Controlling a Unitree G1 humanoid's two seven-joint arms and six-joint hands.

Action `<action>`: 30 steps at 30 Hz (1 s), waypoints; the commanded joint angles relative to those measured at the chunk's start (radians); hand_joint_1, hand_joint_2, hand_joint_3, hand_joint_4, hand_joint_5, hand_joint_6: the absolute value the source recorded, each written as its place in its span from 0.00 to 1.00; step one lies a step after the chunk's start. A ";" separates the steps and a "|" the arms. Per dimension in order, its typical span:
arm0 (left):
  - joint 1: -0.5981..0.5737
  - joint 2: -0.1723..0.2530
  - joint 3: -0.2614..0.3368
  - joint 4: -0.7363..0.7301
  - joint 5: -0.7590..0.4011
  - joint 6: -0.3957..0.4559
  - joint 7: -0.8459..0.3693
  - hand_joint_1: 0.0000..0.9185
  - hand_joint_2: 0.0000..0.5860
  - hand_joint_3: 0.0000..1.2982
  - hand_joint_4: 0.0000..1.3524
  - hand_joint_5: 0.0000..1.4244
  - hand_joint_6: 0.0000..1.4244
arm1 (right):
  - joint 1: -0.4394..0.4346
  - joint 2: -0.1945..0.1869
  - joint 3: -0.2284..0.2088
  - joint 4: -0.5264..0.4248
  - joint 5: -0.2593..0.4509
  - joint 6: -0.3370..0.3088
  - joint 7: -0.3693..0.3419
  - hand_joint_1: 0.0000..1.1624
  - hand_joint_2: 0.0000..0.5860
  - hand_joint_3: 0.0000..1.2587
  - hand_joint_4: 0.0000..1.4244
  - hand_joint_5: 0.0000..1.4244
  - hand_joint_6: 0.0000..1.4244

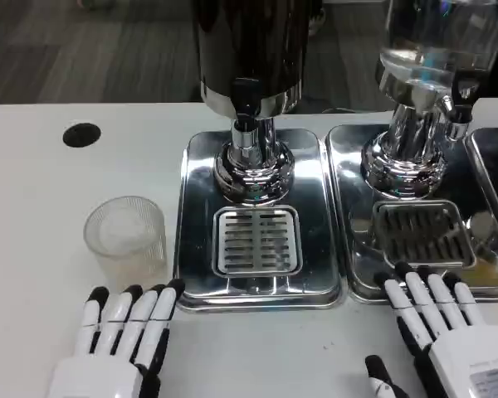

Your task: Grasp the cup under the faucet to collect the drink, then remove the cup.

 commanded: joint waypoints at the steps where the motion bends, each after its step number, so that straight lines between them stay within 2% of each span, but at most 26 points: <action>1: -0.005 0.006 -0.005 0.002 0.010 0.005 -0.016 0.00 0.16 0.08 0.00 0.06 0.00 | 0.000 0.002 -0.001 -0.009 0.008 0.002 -0.018 0.15 0.71 0.04 0.00 0.00 0.00; 7: -0.014 0.005 0.006 0.011 -0.012 -0.010 0.000 0.00 0.16 0.09 0.00 0.07 0.00 | 0.002 0.008 -0.008 -0.030 0.008 0.018 -0.005 0.15 0.71 0.04 0.00 0.00 0.00; 11: -0.003 0.008 0.035 0.011 -0.046 -0.064 0.082 0.00 0.15 0.15 0.00 0.09 0.00 | 0.014 0.015 -0.016 -0.062 0.014 0.040 0.007 0.15 0.71 0.04 0.00 0.00 0.00; 15: 0.009 0.004 0.100 -0.031 -0.099 -0.095 0.108 0.00 0.11 0.15 0.00 0.10 0.01 | 0.045 0.018 -0.029 -0.118 0.007 0.065 0.012 0.15 0.71 0.04 0.00 0.00 0.00; 22: -0.042 0.018 0.234 -0.078 -0.281 -0.149 -0.015 0.00 0.08 0.18 0.00 0.10 0.02 | 0.075 0.011 -0.047 -0.174 0.009 0.071 0.026 0.16 0.70 0.04 0.00 0.00 0.00; 27: -0.111 0.023 0.321 -0.093 -0.364 -0.144 -0.123 0.00 0.04 0.11 0.00 0.10 0.03 | 0.081 0.014 -0.056 -0.190 0.022 0.058 0.037 0.17 0.70 0.04 0.00 0.00 0.00; 30: -0.166 0.019 0.360 -0.084 -0.379 -0.105 -0.196 0.00 0.01 0.04 0.00 0.08 0.03 | 0.083 0.014 -0.057 -0.194 0.032 0.048 0.042 0.17 0.71 0.05 0.00 0.00 0.01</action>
